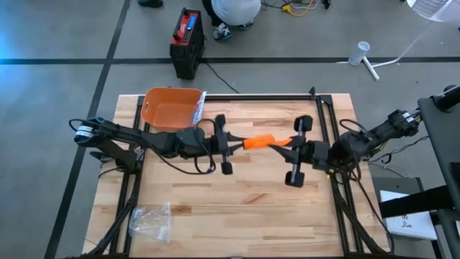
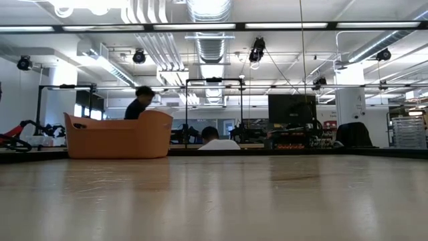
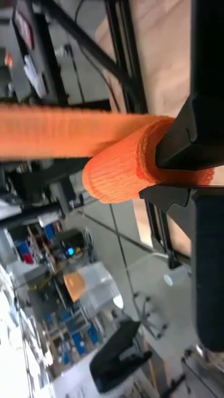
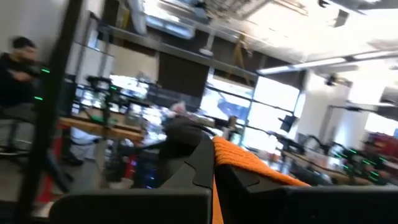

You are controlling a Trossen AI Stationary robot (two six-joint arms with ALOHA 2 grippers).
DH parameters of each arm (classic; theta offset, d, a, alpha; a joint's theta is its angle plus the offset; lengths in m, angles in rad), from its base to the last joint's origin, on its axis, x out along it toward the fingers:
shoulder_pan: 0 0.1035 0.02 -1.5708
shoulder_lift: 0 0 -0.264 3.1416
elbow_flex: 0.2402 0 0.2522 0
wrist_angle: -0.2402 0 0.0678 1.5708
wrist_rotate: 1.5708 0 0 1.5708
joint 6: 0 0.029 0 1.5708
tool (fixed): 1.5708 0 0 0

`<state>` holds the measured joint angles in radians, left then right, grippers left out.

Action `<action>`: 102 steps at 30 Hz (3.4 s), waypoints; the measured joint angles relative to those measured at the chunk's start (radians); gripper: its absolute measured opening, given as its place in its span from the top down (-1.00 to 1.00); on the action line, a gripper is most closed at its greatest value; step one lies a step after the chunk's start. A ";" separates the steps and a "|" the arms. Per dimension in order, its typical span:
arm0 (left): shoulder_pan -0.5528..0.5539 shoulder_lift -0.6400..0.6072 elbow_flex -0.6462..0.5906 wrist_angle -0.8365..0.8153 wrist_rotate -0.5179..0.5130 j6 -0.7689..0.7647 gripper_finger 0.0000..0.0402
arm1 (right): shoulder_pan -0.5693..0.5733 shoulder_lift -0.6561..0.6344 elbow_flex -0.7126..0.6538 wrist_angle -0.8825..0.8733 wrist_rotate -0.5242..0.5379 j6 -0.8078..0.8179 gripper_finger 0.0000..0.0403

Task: Roll bandage
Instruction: Roll the orange bandage

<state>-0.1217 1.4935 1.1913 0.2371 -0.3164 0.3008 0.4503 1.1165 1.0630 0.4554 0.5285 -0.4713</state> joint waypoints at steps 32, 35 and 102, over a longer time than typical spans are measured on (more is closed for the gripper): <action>-0.202 0.024 0.036 0.065 0.065 0.137 0.95 | -0.108 0.025 -0.029 -0.266 0.086 0.349 1.00; -0.202 0.023 0.040 0.054 0.075 0.137 0.95 | -0.108 0.028 -0.029 -0.313 0.046 0.375 1.00; -0.205 -0.048 0.058 0.099 0.071 0.082 0.95 | -0.081 0.032 -0.088 -0.323 -0.276 0.388 0.29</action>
<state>-0.3264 1.4451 1.2491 0.3357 -0.2451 0.3824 0.3688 1.1484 0.9746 0.1324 0.2525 -0.0837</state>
